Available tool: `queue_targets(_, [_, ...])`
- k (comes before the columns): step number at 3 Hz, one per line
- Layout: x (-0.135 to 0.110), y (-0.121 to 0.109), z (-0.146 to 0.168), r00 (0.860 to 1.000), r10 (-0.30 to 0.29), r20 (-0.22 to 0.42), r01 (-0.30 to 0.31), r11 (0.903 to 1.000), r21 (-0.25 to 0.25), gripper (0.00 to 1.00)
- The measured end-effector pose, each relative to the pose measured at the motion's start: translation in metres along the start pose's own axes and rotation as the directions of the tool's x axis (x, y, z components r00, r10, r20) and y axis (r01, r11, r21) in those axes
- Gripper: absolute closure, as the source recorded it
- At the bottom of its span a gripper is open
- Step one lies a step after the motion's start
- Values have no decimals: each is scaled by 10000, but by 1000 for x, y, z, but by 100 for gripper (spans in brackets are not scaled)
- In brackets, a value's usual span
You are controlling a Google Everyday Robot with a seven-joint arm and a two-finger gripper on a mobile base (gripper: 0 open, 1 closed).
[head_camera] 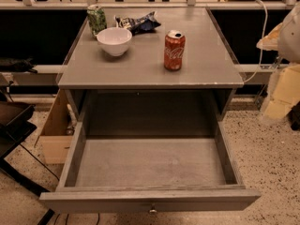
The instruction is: Place coke can into top drawer
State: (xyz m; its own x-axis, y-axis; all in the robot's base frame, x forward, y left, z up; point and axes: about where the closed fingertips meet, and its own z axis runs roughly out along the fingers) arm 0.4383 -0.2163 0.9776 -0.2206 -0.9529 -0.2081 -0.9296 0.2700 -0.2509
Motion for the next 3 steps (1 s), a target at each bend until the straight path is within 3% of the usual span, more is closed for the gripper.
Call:
queue_targets(1, [0, 0, 0, 10000, 0, 0, 0, 10000, 0, 0])
queue_targets(2, [-6, -11, 6, 9977, -110, 673, 100, 9998, 145, 0])
queue_targets(3, [-8, -37, 29, 9706, -163, 2400, 58, 9990, 443, 0])
